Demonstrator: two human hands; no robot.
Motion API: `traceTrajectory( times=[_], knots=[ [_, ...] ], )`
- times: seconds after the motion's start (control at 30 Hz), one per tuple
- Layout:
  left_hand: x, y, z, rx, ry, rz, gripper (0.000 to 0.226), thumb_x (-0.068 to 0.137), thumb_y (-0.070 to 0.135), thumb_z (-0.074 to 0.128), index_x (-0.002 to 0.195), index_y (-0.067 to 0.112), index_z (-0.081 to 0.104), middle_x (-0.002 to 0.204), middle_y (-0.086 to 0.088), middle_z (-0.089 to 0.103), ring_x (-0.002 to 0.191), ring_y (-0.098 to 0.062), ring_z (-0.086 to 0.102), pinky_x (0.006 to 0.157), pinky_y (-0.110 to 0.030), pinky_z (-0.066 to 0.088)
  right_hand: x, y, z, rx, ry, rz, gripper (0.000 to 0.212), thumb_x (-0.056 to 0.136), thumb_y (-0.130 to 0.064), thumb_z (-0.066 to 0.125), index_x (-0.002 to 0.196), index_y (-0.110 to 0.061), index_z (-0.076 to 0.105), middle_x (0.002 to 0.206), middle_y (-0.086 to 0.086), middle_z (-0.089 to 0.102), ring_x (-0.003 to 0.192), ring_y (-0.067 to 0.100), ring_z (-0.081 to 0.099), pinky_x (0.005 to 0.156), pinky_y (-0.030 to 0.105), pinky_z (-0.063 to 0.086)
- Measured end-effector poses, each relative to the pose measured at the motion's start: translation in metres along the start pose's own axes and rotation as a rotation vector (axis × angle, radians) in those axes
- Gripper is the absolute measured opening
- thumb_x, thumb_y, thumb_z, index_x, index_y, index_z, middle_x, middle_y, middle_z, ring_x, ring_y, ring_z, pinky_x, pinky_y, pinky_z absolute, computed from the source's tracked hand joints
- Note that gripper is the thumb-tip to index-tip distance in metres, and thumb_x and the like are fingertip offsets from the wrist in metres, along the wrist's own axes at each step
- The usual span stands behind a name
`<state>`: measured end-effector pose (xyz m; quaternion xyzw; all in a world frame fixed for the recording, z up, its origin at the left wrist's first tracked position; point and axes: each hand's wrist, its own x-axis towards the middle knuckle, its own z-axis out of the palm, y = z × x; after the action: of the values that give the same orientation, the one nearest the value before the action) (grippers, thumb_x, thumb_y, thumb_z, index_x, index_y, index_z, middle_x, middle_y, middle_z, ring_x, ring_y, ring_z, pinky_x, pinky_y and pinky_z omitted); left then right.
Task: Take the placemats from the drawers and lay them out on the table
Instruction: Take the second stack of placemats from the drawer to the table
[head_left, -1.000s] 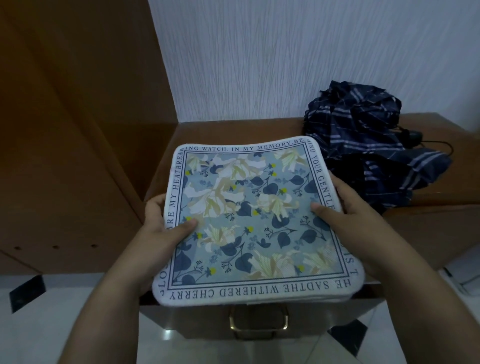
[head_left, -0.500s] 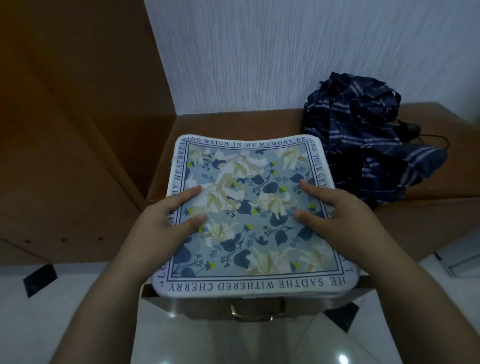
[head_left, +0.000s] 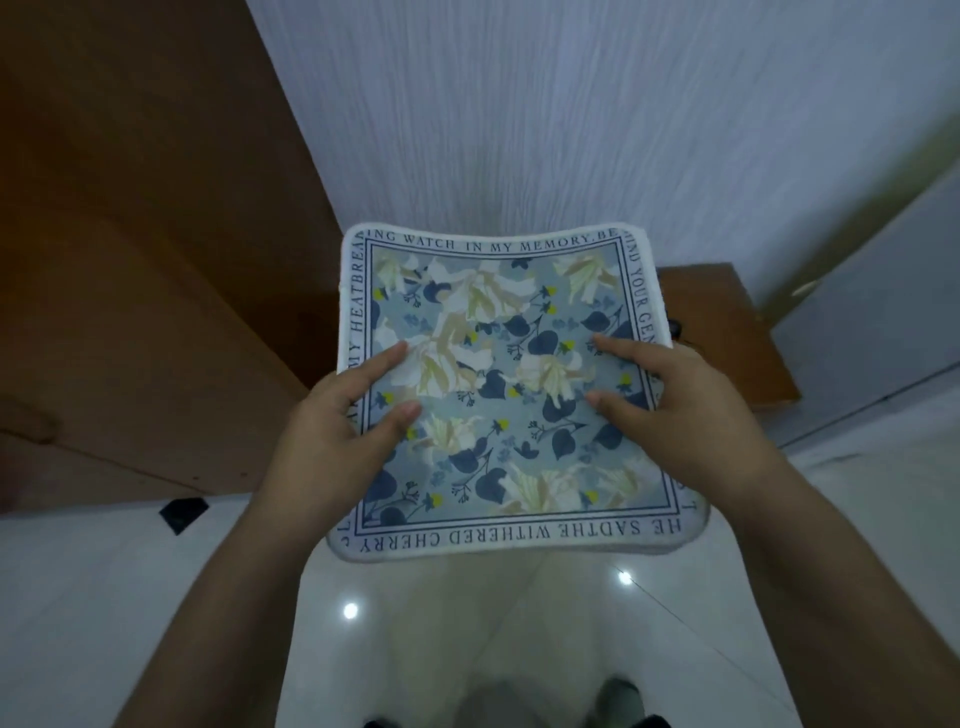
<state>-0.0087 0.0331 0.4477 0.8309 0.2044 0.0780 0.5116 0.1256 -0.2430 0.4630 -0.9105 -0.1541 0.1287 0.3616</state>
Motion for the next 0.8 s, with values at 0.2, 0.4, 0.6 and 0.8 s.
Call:
traceTrajectory(
  times=[0.2, 0.4, 0.6, 0.8],
  knots=[
    [-0.039, 0.140, -0.076, 0.002, -0.003, 0.063, 0.050, 0.087, 0.041, 0.075, 0.133, 0.052, 0.059, 0.131, 0.026, 0.058, 0.120, 0.005, 0.058, 0.098, -0.037, 0.056, -0.055, -0.100, -0.114, 0.008, 0.065, -0.032, 0.055, 0.079, -0.053, 0.075, 0.130, -0.053, 0.057, 0.132, -0.010, 0.052, 0.115, 0.010, 0.059, 0.097, 0.038, 0.056],
    [-0.082, 0.235, -0.126, -0.045, -0.039, 0.099, 0.048, 0.086, 0.044, 0.074, 0.130, 0.057, 0.059, 0.134, 0.023, 0.058, 0.118, -0.001, 0.062, 0.094, -0.038, 0.058, -0.108, -0.167, -0.189, -0.018, 0.119, -0.044, 0.055, 0.078, -0.059, 0.074, 0.130, -0.057, 0.055, 0.125, -0.009, 0.056, 0.115, 0.008, 0.057, 0.101, 0.029, 0.049],
    [-0.119, 0.280, -0.145, -0.027, 0.009, 0.163, 0.048, 0.088, 0.039, 0.073, 0.133, 0.050, 0.060, 0.130, 0.029, 0.058, 0.111, 0.009, 0.062, 0.086, -0.026, 0.060, -0.136, -0.187, -0.218, -0.014, 0.177, -0.116, 0.060, 0.073, -0.072, 0.066, 0.131, -0.061, 0.051, 0.118, -0.009, 0.058, 0.115, 0.017, 0.058, 0.101, 0.040, 0.051],
    [-0.164, 0.300, -0.131, -0.049, 0.122, 0.125, 0.047, 0.087, 0.039, 0.074, 0.128, 0.057, 0.061, 0.131, 0.023, 0.060, 0.110, -0.009, 0.069, 0.085, -0.036, 0.062, -0.151, -0.191, -0.244, -0.011, 0.123, -0.228, 0.054, 0.084, -0.052, 0.072, 0.134, -0.053, 0.053, 0.114, -0.011, 0.049, 0.096, 0.003, 0.050, 0.079, 0.009, 0.038]
  ],
)
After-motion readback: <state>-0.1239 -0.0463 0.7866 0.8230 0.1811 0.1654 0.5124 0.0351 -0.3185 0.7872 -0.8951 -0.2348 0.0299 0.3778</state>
